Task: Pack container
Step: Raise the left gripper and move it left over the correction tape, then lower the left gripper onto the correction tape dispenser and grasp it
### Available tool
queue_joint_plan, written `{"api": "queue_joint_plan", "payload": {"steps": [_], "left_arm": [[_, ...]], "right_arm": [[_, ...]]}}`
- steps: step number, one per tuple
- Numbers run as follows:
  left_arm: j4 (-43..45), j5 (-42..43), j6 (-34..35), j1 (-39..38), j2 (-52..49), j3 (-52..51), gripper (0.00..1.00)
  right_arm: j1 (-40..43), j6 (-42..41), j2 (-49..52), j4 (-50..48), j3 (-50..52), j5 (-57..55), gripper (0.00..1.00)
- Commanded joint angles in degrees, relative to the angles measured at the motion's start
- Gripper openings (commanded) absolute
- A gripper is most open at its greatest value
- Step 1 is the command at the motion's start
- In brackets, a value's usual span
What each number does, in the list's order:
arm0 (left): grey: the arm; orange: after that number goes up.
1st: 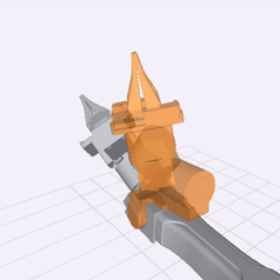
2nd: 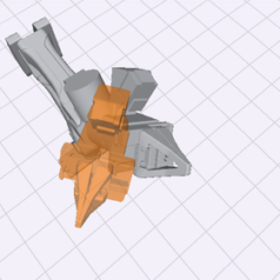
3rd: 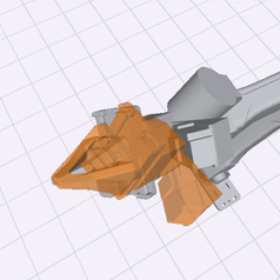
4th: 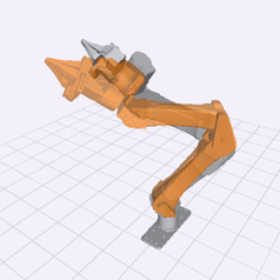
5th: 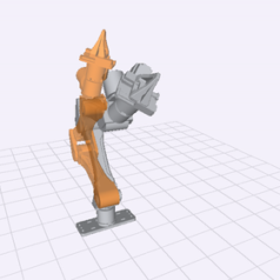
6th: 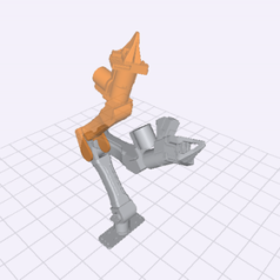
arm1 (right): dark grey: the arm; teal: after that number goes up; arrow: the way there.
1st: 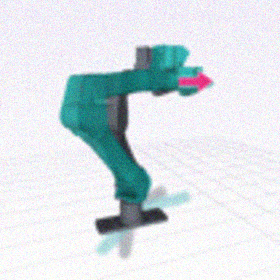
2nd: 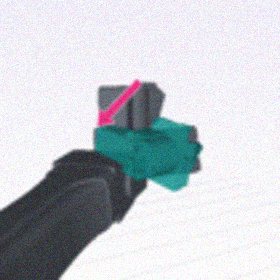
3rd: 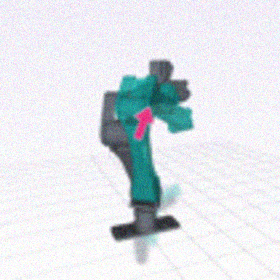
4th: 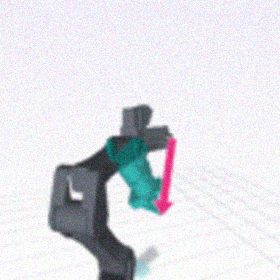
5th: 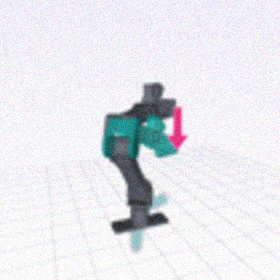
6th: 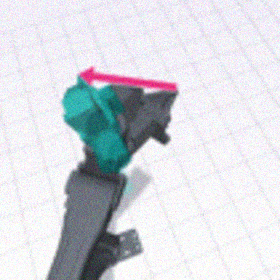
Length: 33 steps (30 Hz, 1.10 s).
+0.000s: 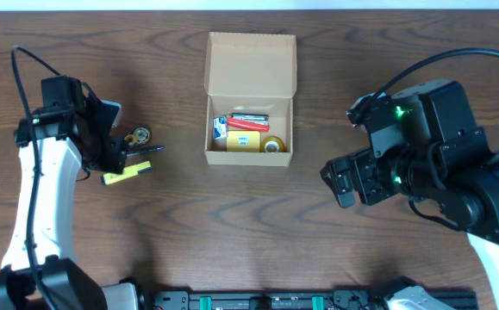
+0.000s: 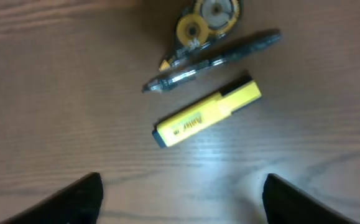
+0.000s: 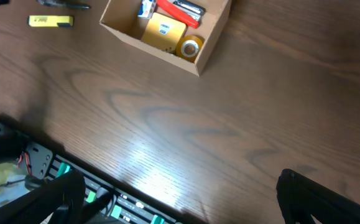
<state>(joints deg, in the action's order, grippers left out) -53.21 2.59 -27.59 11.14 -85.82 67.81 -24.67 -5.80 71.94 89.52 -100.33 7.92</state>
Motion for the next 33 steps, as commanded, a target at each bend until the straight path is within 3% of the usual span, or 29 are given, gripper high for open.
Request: {"api": "queue_joint_plan", "payload": {"steps": [1,6,11,18,24,33], "left_arm": [[1.1,-1.0,-0.7,0.0,-2.5,-0.4,0.95],[4.2,1.3,2.3,0.0,-5.4,-0.4,0.95],[9.9,1.9,-0.3,0.0,-8.2,-0.4,0.96],[20.3,5.0,-15.5,0.0,-12.2,-0.4,0.95],[20.7,4.9,-29.2,0.0,-14.6,-0.4,0.97],[20.5,7.6,-35.5,0.0,-15.3,-0.4,0.97]], "right_arm": [[0.3,0.7,0.0,0.1,-0.1,-0.2,0.99],[0.3,0.7,0.0,0.1,-0.1,-0.2,0.99],[0.3,0.7,0.0,0.1,-0.1,-0.2,0.99],[0.3,0.7,0.0,0.1,-0.1,-0.2,0.99],[0.3,0.7,0.0,0.1,-0.1,-0.2,0.99],[0.3,0.7,0.0,0.1,-0.1,-0.2,0.99]]}}
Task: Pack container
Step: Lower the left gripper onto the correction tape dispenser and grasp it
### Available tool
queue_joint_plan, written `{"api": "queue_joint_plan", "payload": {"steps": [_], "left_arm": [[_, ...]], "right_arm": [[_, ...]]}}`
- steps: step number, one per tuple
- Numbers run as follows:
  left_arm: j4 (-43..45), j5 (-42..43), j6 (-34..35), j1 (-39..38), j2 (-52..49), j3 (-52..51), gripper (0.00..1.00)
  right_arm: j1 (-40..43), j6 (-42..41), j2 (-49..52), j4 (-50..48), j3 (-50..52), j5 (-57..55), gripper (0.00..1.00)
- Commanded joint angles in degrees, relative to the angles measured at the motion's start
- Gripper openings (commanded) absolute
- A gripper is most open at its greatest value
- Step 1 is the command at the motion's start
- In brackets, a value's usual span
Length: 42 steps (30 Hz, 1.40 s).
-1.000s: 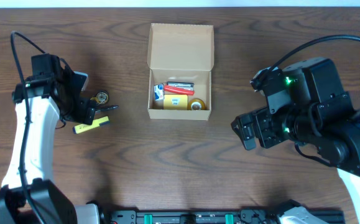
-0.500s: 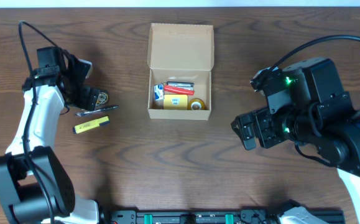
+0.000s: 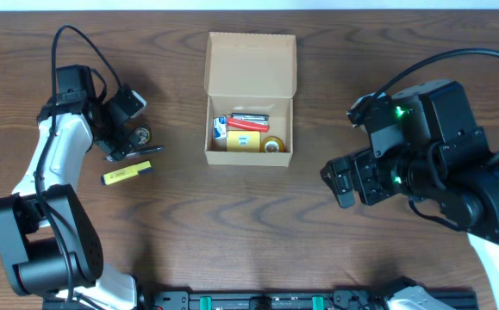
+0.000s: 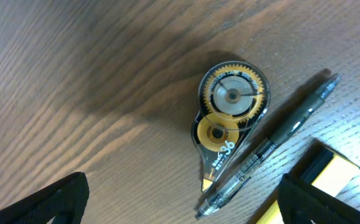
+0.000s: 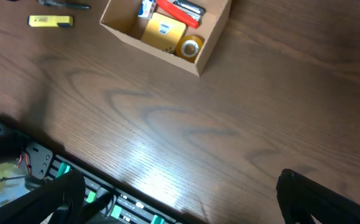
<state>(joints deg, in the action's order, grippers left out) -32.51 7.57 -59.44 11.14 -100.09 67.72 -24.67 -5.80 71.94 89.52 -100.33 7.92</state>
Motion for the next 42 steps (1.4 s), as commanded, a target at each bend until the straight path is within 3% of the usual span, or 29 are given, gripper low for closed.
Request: {"api": "queue_joint_plan", "payload": {"steps": [1,29,30,42], "left_arm": [[-0.2,3.3,-3.6,-0.1,-1.0,-0.3,0.97],[4.1,3.8,-5.3,-3.0,-8.3,-0.3,1.00],[4.5,3.8,-5.3,-3.0,-8.4,-0.3,0.95],[7.8,3.8,-5.3,-3.0,-10.0,-0.3,0.93]], "right_arm": [[0.3,0.7,0.0,0.1,-0.1,-0.2,0.99],[0.3,0.7,0.0,0.1,-0.1,-0.2,0.99],[0.3,0.7,0.0,0.1,-0.1,-0.2,0.99],[0.3,0.7,0.0,0.1,-0.1,-0.2,0.99]]}}
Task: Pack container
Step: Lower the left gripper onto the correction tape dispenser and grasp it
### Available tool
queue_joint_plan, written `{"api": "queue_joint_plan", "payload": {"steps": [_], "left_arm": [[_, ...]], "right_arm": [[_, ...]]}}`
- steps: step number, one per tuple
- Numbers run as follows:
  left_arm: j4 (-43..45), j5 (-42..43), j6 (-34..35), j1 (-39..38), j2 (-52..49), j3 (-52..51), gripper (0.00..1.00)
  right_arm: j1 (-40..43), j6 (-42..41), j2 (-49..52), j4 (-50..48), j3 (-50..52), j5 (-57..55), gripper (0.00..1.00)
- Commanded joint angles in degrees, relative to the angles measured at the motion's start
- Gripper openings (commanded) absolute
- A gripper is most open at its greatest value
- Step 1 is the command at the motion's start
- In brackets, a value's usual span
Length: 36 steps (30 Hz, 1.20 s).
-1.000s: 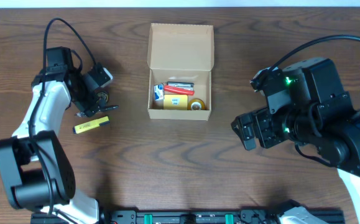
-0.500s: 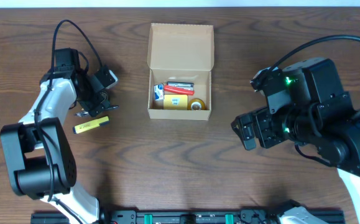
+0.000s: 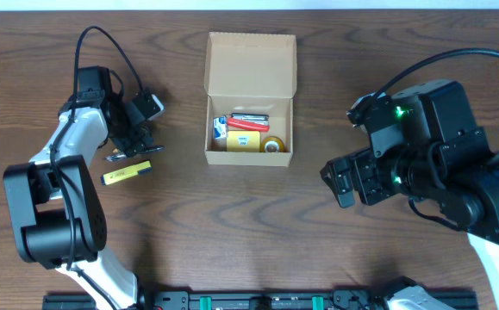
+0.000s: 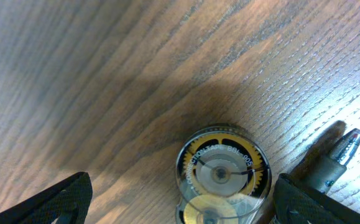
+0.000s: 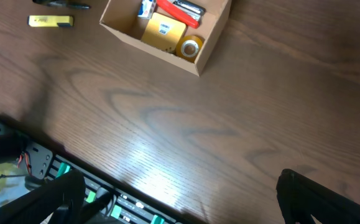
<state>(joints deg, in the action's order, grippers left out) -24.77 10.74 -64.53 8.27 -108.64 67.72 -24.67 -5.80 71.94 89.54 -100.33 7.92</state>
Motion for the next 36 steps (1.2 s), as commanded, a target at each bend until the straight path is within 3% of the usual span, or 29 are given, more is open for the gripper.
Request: {"api": "queue_joint_plan", "payload": {"steps": [1,12,18,36], "left_arm": [[0.0,0.7,-0.2,-0.1,-1.7,-0.3,0.93],[-1.2,-1.7,-0.2,-0.6,-3.2,-0.3,0.88],[-5.0,-2.4,-0.2,-0.9,-3.2,-0.3,0.67],[-6.3,-5.2,0.3,-0.9,-3.2,-0.3,0.46]], "right_arm": [[0.3,0.7,0.0,0.1,-0.1,-0.2,0.99],[0.3,0.7,0.0,0.1,-0.1,-0.2,0.99],[0.3,0.7,0.0,0.1,-0.1,-0.2,0.99],[0.3,0.7,0.0,0.1,-0.1,-0.2,0.99]]}}
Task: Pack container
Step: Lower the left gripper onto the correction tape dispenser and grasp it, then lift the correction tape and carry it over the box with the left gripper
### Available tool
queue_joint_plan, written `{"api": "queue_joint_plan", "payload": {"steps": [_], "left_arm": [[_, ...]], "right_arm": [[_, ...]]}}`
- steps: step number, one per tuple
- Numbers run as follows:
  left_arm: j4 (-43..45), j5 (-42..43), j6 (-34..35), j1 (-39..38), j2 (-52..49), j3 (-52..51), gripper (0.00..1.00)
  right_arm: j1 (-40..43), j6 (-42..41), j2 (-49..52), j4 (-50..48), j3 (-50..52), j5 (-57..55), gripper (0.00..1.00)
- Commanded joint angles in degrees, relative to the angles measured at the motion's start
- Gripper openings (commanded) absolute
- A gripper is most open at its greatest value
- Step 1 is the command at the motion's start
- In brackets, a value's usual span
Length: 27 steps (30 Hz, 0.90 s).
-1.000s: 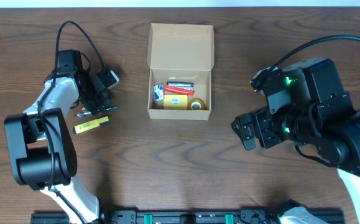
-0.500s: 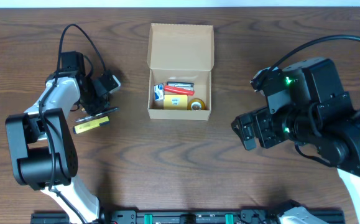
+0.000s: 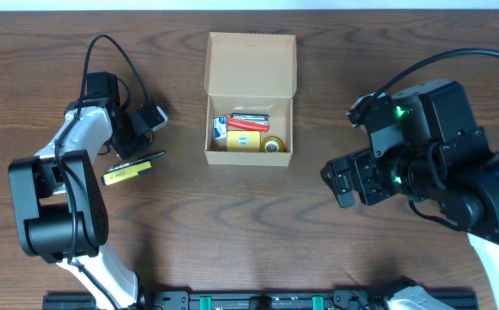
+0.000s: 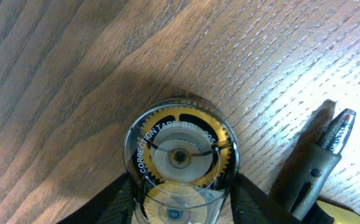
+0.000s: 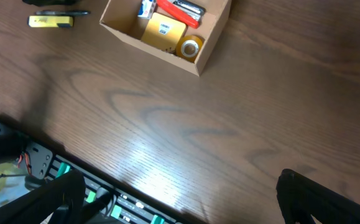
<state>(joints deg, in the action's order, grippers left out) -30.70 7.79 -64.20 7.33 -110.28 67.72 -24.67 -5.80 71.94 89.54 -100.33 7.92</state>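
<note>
A clear correction tape dispenser [image 4: 178,158] with yellow gears lies on the wooden table, and my left gripper [image 4: 181,205] is shut on it, one finger pressed against each side. Under the gripper [image 3: 137,127] in the overhead view the dispenser is hidden. A dark pen [image 4: 319,162] lies just right of it, and a yellow highlighter [image 3: 121,177] sits below the pen. The open cardboard box [image 3: 249,158] holds a red item, a blue-white item, a yellow box and a tape roll. My right gripper [image 3: 339,182] hangs open and empty, right of the box.
The box lid [image 3: 251,60] stands open toward the far side. A dark rail with green lights [image 5: 74,171] runs along the table's near edge. Bare wood [image 3: 232,224] lies between the box and that edge.
My left gripper has come down around the correction tape dispenser and shut on it; its fingers were spread wide above it before. The right arm has not moved.
My left gripper first hovered open over the highlighter, pen and correction tape. It then stood closer over the tape dispenser, still open, then lower and centred on it. Now it is shut on the dispenser. The right gripper stayed open and still.
</note>
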Motion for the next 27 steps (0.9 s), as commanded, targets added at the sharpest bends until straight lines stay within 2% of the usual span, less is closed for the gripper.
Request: {"api": "queue_joint_plan", "payload": {"steps": [1,7,10,15,22,27], "left_arm": [[-0.3,-2.3,-0.1,0.0,-1.6,-0.3,0.43],[0.3,-2.3,0.3,0.0,-1.6,-0.3,0.26],[1.7,-2.2,3.1,0.0,-1.6,-0.3,0.21],[3.8,-2.2,7.3,0.0,-1.6,0.0,0.06],[4.6,-2.2,14.0,0.0,-1.6,2.7,0.06],[3.9,-2.2,24.6,-0.4,-1.3,8.3,0.06]], "right_arm": [[0.3,0.7,0.0,0.1,-0.1,-0.2,0.99],[0.3,0.7,0.0,0.1,-0.1,-0.2,0.99],[0.3,0.7,0.0,0.1,-0.1,-0.2,0.99],[0.3,0.7,0.0,0.1,-0.1,-0.2,0.99],[0.3,0.7,0.0,0.1,-0.1,-0.2,0.99],[0.3,0.7,0.0,0.1,-0.1,-0.2,0.99]]}}
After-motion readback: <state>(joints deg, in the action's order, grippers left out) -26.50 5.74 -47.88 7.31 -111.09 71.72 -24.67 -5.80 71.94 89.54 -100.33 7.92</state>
